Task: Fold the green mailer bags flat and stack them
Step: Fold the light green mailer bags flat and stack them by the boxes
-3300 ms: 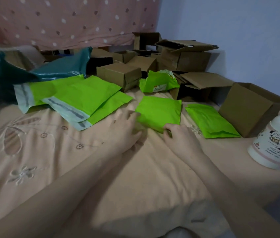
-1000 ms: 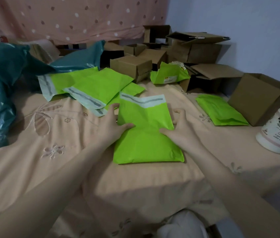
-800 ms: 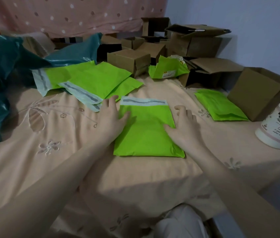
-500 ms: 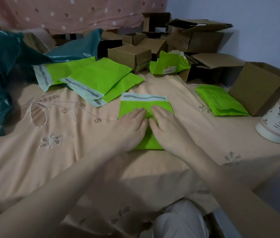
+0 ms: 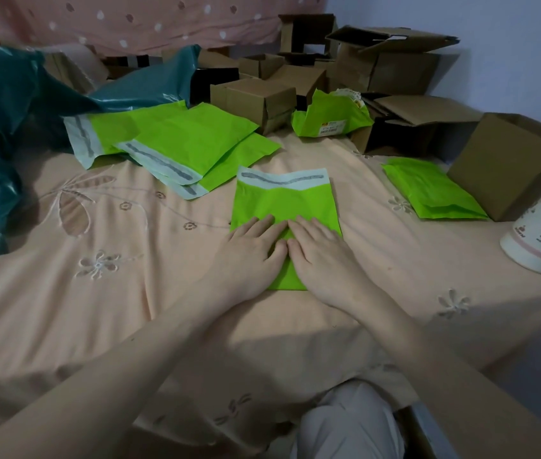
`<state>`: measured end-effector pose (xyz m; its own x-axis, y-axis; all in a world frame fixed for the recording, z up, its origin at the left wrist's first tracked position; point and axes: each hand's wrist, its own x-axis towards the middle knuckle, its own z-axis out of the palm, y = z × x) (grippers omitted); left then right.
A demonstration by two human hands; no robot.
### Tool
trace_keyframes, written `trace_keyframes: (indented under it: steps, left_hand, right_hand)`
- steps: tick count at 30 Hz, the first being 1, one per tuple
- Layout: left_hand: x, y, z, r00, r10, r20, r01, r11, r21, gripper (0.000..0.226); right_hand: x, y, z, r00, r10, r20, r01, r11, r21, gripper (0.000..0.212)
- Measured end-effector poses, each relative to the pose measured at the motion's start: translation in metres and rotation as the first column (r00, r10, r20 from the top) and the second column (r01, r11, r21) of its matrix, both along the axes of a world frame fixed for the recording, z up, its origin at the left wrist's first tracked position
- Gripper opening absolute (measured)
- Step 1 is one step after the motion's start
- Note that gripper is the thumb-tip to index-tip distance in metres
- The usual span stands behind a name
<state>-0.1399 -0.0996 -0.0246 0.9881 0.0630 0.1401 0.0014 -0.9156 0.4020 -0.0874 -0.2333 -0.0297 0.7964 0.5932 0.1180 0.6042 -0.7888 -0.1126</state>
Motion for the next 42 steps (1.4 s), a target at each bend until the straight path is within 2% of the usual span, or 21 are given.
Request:
trace_keyframes:
  steps: [3,6,7,10,12,14,16,19,22,26,32,38,40,42]
  left_hand:
    - [-0.004,-0.003,0.001,0.999,0.04,-0.024,-0.039,0.999,0.034,0.063]
    - [-0.004,-0.002,0.003,0.995,0.078,-0.066,-0.078,0.997,0.0,0.062]
    - [-0.003,-0.001,0.006,0.993,0.074,-0.093,-0.078,0.996,-0.039,0.057]
    - [-0.003,0.006,0.021,0.99,0.038,-0.137,-0.074,0.962,-0.263,0.057]
    - [0.002,0.013,0.032,0.996,0.052,-0.073,-0.075,0.93,-0.36,0.055]
    - [0.011,0.02,0.04,0.998,0.064,0.012,-0.057,0.95,-0.308,0.051]
    - [0.023,0.022,0.043,0.999,0.027,0.033,-0.018,0.969,-0.245,0.05]
    - [0.042,0.018,0.036,0.998,-0.056,-0.024,0.051,0.985,-0.167,0.05]
    - [0.058,0.018,0.025,0.989,-0.114,-0.092,0.107,0.991,-0.081,0.051]
    - [0.064,0.021,0.014,0.97,-0.097,-0.225,0.104,0.994,0.019,0.05]
    - [0.067,0.021,0.012,0.96,-0.047,-0.275,0.076,0.992,0.096,0.052]
    - [0.067,0.02,0.01,0.966,0.017,-0.258,0.006,0.996,0.087,0.056]
    - [0.066,0.021,0.01,0.979,0.026,-0.2,-0.026,1.0,0.006,0.059]
    - [0.062,0.022,0.013,0.997,0.044,-0.067,-0.055,0.985,-0.163,0.058]
  right_hand:
    - [-0.001,0.0,-0.003,1.0,-0.008,-0.013,0.007,0.999,-0.041,0.094]
    - [0.0,-0.001,0.0,0.987,-0.065,-0.149,0.077,0.994,0.076,0.065]
    - [0.001,-0.002,0.006,0.974,-0.067,-0.215,0.093,0.989,0.113,0.06]
    - [0.009,-0.009,0.025,0.91,-0.03,-0.413,0.178,0.929,0.325,0.065]
    - [0.015,-0.014,0.036,0.933,-0.02,-0.358,0.184,0.884,0.43,0.062]
    - [0.024,-0.015,0.041,0.974,-0.028,-0.225,0.134,0.873,0.469,0.053]
    - [0.031,-0.008,0.043,0.987,-0.009,-0.159,0.08,0.89,0.449,0.049]
    - [0.044,0.008,0.038,0.992,0.045,-0.117,-0.004,0.944,0.33,0.049]
    - [0.055,0.021,0.031,0.984,0.069,-0.162,-0.036,0.979,0.199,0.051]
    - [0.06,0.024,0.021,0.958,0.021,-0.285,-0.014,1.0,0.025,0.054]
    - [0.063,0.024,0.017,0.962,-0.052,-0.269,0.022,0.993,-0.113,0.057]
    - [0.063,0.024,0.016,0.959,-0.083,-0.272,0.072,0.996,-0.049,0.059]
    - [0.063,0.023,0.015,0.961,-0.07,-0.269,0.099,0.991,0.094,0.058]
    - [0.061,0.018,0.016,0.984,-0.058,-0.166,0.104,0.954,0.282,0.052]
